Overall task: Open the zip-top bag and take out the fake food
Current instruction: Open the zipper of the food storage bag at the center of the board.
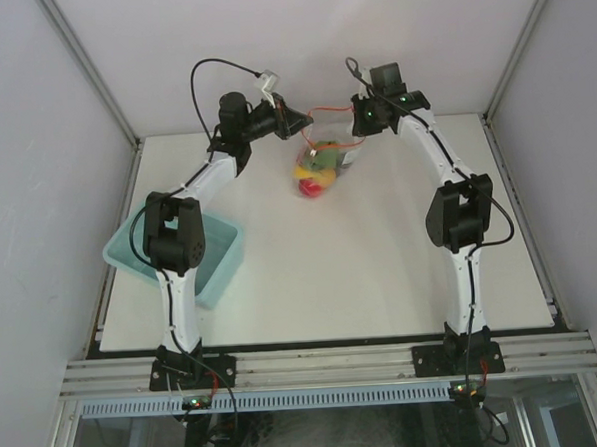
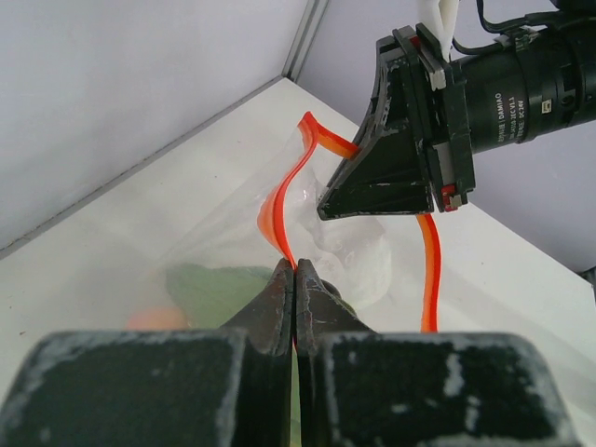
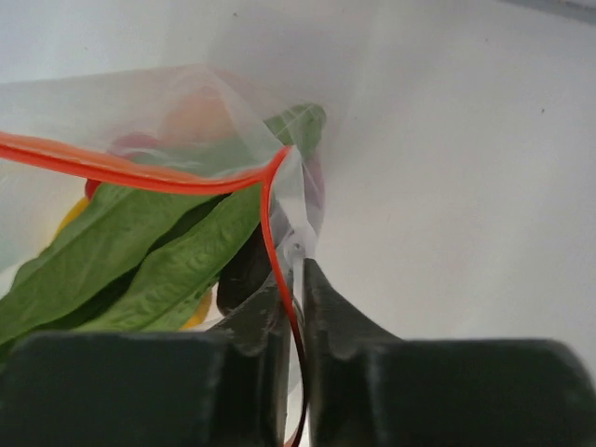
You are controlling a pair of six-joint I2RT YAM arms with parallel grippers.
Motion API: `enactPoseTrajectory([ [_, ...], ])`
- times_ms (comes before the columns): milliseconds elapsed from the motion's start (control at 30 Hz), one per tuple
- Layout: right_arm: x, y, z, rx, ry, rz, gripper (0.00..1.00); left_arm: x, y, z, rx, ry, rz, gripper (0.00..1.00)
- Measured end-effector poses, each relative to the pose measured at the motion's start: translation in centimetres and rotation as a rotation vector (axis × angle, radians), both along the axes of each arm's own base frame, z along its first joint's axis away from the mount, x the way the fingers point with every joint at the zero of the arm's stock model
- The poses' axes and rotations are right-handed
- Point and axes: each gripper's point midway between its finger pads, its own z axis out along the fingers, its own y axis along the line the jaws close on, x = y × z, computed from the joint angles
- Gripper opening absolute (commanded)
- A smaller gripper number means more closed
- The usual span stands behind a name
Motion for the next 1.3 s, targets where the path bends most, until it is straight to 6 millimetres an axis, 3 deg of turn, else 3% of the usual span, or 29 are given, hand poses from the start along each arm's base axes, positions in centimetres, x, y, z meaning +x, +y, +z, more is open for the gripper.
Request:
enactPoseTrajectory([
  [300, -0.2, -1.1, -0.4, -0.035, -0.018, -0.041, 0.0, -0.1, -0.7, -0.2, -0.002, 0.001, -0.012, 0.0],
  [433, -1.3, -2.8, 0.1, -0.069, -0.066, -0.104, 0.0, -0.6, -3.4, -0.3, -0.01, -0.005, -0.055, 0.0],
  [600, -3.4, -5.6, 3.9, -0.088, -0.203, -0.193, 0.0, -2.8, -9.4, -0.6, -0.038, -0.002, -0.142, 0.0],
  [733, -3.6, -6.8, 8.5, -0.067, -0.35, -0.249, 0.0, -4.7, -12.5, -1.3, -0.057, 0.024, -0.179, 0.0],
  [833, -2.9, -7.3, 10.1, -0.055, -0.418, -0.275, 0.0, -5.6, -13.6, -1.1, -0.074, 0.029, -0.196, 0.03],
  [967, -1.8, -7.3, 9.6, -0.051, -0.428, -0.276, 0.0, -5.1, -13.3, -1.0, -0.085, 0.038, -0.176, 0.04],
  [1067, -0.3, -6.3, 8.0, -0.029, -0.396, -0.228, 0.0, -4.1, -11.9, -2.3, -0.083, 0.058, -0.133, 0.06],
  [1200, 1.2, -3.4, 3.6, 0.04, -0.29, -0.091, 0.0, -3.0, -7.2, -7.8, -0.022, 0.18, -0.002, 0.17],
  [1300, 1.4, -0.8, 1.7, 0.114, -0.234, 0.023, 0.0, -2.4, -3.0, -11.9, 0.04, 0.272, 0.114, 0.22],
])
